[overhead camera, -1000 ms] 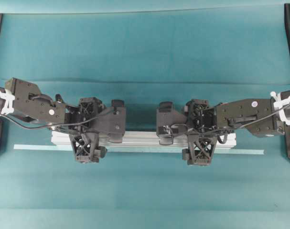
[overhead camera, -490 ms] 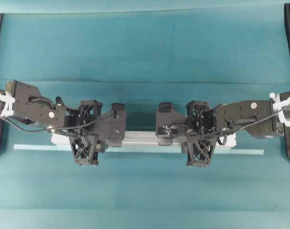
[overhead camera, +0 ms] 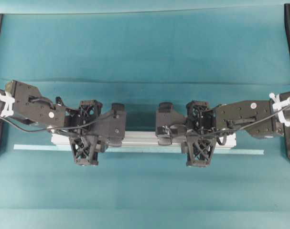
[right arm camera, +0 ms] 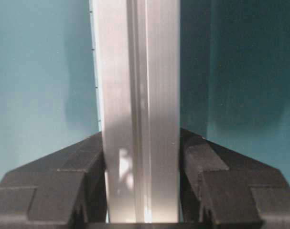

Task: Lift the metal rail with both hands.
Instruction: 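Lift the rail upward with both grippers together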

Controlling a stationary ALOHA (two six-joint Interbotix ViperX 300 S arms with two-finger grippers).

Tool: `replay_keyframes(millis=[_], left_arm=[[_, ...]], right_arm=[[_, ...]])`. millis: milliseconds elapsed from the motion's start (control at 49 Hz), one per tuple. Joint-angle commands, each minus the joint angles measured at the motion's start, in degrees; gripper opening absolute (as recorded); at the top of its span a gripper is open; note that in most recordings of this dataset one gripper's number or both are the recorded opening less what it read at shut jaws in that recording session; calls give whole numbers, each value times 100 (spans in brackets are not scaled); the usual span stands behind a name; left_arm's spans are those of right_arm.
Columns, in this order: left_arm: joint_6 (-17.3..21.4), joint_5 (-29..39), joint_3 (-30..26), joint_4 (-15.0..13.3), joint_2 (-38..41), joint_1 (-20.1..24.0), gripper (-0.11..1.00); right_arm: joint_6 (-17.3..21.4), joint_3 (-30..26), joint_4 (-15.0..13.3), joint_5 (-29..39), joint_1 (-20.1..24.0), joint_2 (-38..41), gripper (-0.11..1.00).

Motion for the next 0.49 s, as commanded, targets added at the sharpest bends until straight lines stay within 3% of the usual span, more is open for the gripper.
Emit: replay_keyframes(millis=[0, 469], left_arm=[[0, 88, -79, 26, -211, 26, 36], [-35, 1406, -624, 26, -1099, -9, 36]], right_arm=[[53, -114, 26, 79, 9, -88, 38], [53, -817, 70, 1468, -9, -738, 38]])
